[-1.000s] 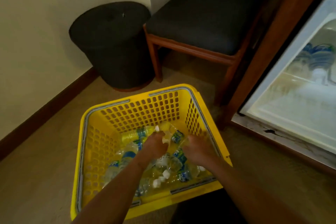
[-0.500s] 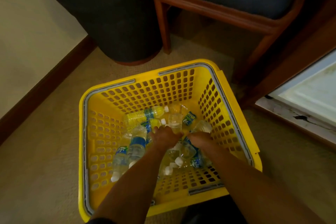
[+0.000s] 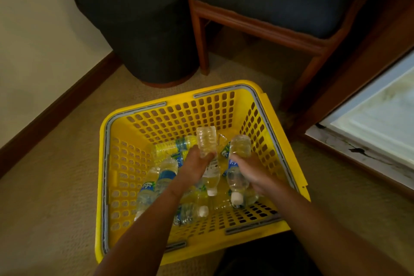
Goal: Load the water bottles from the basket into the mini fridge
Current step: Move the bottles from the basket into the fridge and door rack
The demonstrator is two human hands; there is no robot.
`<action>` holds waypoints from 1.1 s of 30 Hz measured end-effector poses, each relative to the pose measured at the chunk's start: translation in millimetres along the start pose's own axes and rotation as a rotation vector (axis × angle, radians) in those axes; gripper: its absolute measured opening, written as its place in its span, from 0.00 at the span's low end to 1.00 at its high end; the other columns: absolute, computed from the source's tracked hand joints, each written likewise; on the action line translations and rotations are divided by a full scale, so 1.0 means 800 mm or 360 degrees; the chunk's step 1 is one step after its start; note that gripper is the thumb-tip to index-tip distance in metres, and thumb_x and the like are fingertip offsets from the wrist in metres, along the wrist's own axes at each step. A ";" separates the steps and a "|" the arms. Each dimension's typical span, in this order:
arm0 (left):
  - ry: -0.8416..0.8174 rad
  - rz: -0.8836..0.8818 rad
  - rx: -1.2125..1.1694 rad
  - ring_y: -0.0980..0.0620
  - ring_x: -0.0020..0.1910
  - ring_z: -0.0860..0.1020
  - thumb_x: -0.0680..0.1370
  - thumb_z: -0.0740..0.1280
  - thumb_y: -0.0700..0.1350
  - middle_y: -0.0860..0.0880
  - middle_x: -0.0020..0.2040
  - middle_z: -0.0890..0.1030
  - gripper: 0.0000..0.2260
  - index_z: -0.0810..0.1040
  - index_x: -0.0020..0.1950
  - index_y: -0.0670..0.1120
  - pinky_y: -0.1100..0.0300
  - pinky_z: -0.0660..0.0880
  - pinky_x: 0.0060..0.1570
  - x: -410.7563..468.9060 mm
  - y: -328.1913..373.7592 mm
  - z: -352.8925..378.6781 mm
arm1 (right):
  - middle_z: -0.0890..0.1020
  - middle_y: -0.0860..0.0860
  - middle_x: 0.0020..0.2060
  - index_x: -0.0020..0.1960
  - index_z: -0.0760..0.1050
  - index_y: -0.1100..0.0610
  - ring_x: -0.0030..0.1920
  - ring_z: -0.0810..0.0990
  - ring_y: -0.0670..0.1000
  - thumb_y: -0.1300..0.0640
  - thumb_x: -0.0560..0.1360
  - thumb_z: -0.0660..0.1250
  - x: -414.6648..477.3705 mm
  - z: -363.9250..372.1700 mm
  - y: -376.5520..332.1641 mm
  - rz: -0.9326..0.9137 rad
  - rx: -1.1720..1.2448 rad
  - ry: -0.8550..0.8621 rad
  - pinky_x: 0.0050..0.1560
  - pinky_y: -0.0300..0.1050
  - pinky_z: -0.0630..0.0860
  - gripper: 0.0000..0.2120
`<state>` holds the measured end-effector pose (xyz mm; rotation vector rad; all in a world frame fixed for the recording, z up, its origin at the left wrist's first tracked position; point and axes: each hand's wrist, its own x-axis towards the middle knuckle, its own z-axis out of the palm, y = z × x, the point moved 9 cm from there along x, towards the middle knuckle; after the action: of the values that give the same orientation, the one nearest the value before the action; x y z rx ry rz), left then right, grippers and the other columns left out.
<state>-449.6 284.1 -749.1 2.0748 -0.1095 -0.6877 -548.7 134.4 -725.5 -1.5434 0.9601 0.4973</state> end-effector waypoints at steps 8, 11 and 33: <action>-0.0145 0.0196 -0.0621 0.49 0.53 0.83 0.81 0.65 0.52 0.50 0.53 0.85 0.10 0.79 0.60 0.52 0.56 0.79 0.48 -0.058 0.153 -0.019 | 0.84 0.60 0.49 0.51 0.78 0.49 0.46 0.85 0.63 0.39 0.67 0.72 -0.108 -0.094 -0.051 -0.0367 0.0629 0.0189 0.47 0.71 0.80 0.19; -0.0283 0.0213 -0.0678 0.44 0.50 0.84 0.81 0.63 0.55 0.42 0.51 0.85 0.13 0.80 0.58 0.49 0.45 0.80 0.48 -0.083 0.209 0.011 | 0.84 0.62 0.45 0.54 0.77 0.55 0.38 0.84 0.61 0.45 0.73 0.69 -0.152 -0.148 -0.058 -0.0463 0.0836 0.0274 0.41 0.63 0.82 0.16; -0.0895 0.0131 -0.0452 0.47 0.32 0.77 0.78 0.60 0.46 0.44 0.37 0.79 0.09 0.76 0.48 0.43 0.62 0.73 0.30 -0.112 0.542 0.399 | 0.81 0.59 0.42 0.59 0.74 0.61 0.37 0.81 0.57 0.55 0.77 0.62 -0.212 -0.614 0.027 -0.0486 0.0999 0.1185 0.34 0.44 0.75 0.14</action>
<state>-609.2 -174.7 -500.0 1.5540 -0.3881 -1.1487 -761.9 -283.9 -501.3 -1.2482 1.2456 -0.6024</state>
